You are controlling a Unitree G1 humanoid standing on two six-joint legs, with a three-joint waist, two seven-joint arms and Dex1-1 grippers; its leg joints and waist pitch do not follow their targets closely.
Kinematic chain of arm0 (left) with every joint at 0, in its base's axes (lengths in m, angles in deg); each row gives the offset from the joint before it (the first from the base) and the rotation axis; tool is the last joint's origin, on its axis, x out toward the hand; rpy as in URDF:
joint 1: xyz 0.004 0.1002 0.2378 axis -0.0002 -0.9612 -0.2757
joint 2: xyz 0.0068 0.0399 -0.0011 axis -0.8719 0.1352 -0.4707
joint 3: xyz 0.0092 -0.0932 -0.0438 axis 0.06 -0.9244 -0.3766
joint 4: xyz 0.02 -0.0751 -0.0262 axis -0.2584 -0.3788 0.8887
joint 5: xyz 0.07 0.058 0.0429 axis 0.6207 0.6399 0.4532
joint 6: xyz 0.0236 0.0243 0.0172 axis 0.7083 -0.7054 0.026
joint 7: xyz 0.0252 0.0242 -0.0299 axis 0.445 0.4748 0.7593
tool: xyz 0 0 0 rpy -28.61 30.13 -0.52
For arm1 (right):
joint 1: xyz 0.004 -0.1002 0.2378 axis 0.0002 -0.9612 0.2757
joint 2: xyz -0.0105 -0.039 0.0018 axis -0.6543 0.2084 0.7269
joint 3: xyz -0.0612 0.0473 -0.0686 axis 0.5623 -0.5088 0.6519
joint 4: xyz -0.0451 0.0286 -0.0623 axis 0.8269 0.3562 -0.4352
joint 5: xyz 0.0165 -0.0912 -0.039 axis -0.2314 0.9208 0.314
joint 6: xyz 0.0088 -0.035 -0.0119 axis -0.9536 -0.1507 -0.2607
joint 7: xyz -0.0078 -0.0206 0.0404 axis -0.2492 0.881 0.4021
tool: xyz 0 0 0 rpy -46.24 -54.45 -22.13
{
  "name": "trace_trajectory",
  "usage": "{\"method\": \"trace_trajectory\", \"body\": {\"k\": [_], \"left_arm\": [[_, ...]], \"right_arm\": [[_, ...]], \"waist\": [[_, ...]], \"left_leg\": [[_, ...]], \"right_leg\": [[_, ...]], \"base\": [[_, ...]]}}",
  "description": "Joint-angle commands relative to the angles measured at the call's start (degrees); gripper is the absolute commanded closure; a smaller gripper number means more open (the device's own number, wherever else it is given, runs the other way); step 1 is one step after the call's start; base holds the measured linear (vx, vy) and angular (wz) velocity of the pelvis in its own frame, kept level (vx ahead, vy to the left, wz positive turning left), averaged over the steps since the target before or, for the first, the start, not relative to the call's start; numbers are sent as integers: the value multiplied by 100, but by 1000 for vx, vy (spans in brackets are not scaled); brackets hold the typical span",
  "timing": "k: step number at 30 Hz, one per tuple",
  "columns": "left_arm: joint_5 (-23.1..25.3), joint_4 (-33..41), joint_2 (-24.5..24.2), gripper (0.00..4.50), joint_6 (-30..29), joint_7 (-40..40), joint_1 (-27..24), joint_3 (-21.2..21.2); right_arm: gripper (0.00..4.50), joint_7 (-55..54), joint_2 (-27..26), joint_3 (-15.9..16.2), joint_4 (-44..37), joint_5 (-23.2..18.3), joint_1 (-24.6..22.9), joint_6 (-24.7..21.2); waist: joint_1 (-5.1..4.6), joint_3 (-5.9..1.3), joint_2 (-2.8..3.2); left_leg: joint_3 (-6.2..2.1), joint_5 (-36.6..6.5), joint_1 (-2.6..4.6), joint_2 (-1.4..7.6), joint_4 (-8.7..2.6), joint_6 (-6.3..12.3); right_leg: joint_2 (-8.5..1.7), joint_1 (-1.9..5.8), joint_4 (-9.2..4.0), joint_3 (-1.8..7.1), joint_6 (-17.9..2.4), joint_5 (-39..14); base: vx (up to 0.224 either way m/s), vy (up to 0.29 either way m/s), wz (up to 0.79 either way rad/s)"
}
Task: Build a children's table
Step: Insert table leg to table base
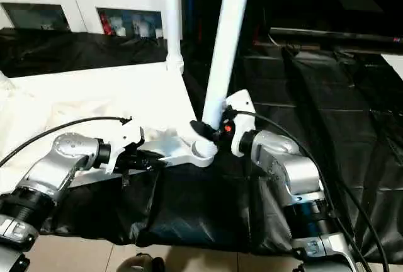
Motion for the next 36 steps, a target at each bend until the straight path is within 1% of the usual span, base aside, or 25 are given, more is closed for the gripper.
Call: {"method": "trace_trajectory", "body": {"k": [1, 3, 4, 6, 9, 10, 11, 13, 14, 15, 17, 19, 21, 22, 23, 24, 25, 26, 27, 29, 31, 36], "left_arm": [[87, -174, 34, 427, 9, -3, 71, 123], [102, -263, 49, 427, 64, -21, 110, 131], [126, -338, 55, 442, 110, -45, 141, 142], [157, -446, 45, 448, 169, -109, 180, 163], [175, -467, 19, 448, 174, -172, 188, 196], [187, -483, 14, 450, 194, -171, 196, 206], [173, -482, 11, 450, 189, -195, 197, 206], [162, -500, 9, 450, 198, -228, 208, 207], [165, -514, 4, 450, 212, -252, 213, 213], [168, -514, 4, 450, 215, -250, 213, 214], [207, -533, -1, 450, 261, -233, 216, 223], [208, -511, 0, 450, 250, -236, 205, 225], [192, -466, 5, 450, 218, -239, 190, 220], [186, -454, 7, 450, 211, -242, 185, 217], [174, -432, 10, 450, 202, -247, 178, 214], [170, -427, 10, 450, 200, -253, 177, 214], [162, -424, 11, 450, 199, -265, 177, 212], [156, -423, 14, 450, 199, -270, 178, 208], [152, -423, 17, 450, 199, -272, 178, 204], [127, -415, 34, 450, 180, -286, 181, 187], [126, -426, 47, 450, 171, -274, 198, 180], [129, -466, 77, 450, 170, -212, 234, 152]], "right_arm": [[261, 54, 24, -12, -6, 11, 162, 24], [261, 71, 30, -2, 11, 12, 175, 30], [261, 82, 30, 12, 34, 15, 188, 39], [261, 108, 38, 77, 85, 59, 210, 53], [261, 144, 61, 148, 121, 121, 220, 62], [261, 167, 68, 179, 142, 148, 224, 70], [261, 190, 67, 214, 177, 170, 238, 65], [261, 238, 61, 276, 268, 221, 279, 72], [261, 271, 67, 321, 334, 248, 320, 52], [261, 274, 69, 324, 337, 249, 323, 50], [261, 330, 85, 370, 393, 265, 365, 17], [261, 361, 108, 402, 429, 292, 391, -8], [261, 380, 108, 404, 501, 315, 415, 29], [261, 385, 104, 404, 534, 324, 423, 53], [261, 380, 84, 399, 620, 347, 443, 118], [261, 358, 57, 376, 676, 348, 455, 152], [261, 342, 23, 343, 740, 327, 472, 178], [261, 328, -17, 298, 806, 291, 489, 199], [261, 320, -44, 267, 850, 266, 500, 212], [261, 322, -230, -39, 1013, -42, 548, 121], [261, 339, -286, -172, 1126, -145, 546, 106], [261, 396, -289, -257, 1278, -167, 430, 169]], "waist": [[-14, -418, -41], [-6, -421, -38], [-9, -422, -44], [-12, -429, -44], [-13, -429, -43], [-14, -428, -64], [-8, -430, -72], [-6, -433, -64], [-12, -428, -107], [-6, -433, -90], [-8, -426, -95], [-7, -426, -86], [-14, -427, -97], [-13, -429, -120], [-7, -430, -109], [0, -433, -75], [-12, -430, -87], [-15, -438, -77], [-21, -441, -89], [-25, -442, -98], [-18, -446, -84], [-15, -448, -91]], "left_leg": [[-281, -1488, 302, 483, -444, -314], [-279, -1494, 307, 479, -440, -320], [-288, -1458, 292, 482, -447, -315], [-286, -1416, 294, 483, -446, -310], [-279, -1401, 295, 479, -434, -305], [-275, -1380, 288, 479, -434, -291], [-275, -1340, 284, 480, -434, -263], [-274, -1308, 281, 481, -431, -232], [-269, -1322, 284, 481, -435, -230], [-279, -1311, 284, 483, -433, -234], [-273, -1346, 287, 485, -434, -243], [-279, -1392, 292, 490, -447, -276], [-280, -1446, 296, 488, -452, -316], [-275, -1448, 301, 488, -452, -315], [-277, -1437, 298, 488, -442, -311], [-282, -1461, 303, 491, -440, -331], [-283, -1495, 304, 493, -453, -344], [-286, -1536, 316, 495, -458, -375], [-282, -1550, 316, 495, -459, -387], [-278, -1543, 310, 487, -453, -360], [-279, -1529, 307, 488, -450, -348], [-272, -1522, 312, 493, -454, -374]], "right_leg": [[-692, 70, -509, 359, -1011, -1004], [-695, 66, -517, 361, -1008, -1031], [-697, 79, -507, 358, -1004, -1011], [-694, 75, -499, 353, -1005, -953], [-700, 73, -498, 356, -1053, -895], [-698, 78, -495, 355, -1053, -876], [-699, 83, -493, 353, -1045, -850], [-699, 80, -488, 350, -1050, -820], [-691, 80, -492, 348, -1049, -850], [-697, 84, -476, 344, -1060, -854], [-702, 76, -493, 349, -1054, -921], [-691, 70, -491, 348, -1025, -959], [-699, 70, -489, 350, -1036, -949], [-701, 70, -492, 349, -1039, -951], [-716, 70, -492, 355, -1053, -946], [-714, 62, -496, 356, -1046, -940], [-700, 60, -496, 352, -1041, -938], [-691, 58, -486, 348, -1056, -889], [-693, 62, -478, 349, -1090, -808], [-700, 66, -477, 350, -1142, -750], [-698, 72, -477, 345, -1154, -750], [-699, 73, -467, 341, -1169, -694]], "base": [[0, 0, 0], [0, 0, 0], [0, 0, 0], [0, 0, 0], [0, 0, 0], [0, 0, 0], [0, 0, 0], [0, 0, 0], [0, 0, 0], [0, 0, 0], [0, 0, 0], [0, 0, 0], [0, 0, 0], [0, 0, 0], [0, 0, 0], [0, 0, 0], [0, 0, 0], [0, 0, 0], [0, 0, 0], [0, 0, 0], [0, 0, 0], [0, 0, 0]]}}
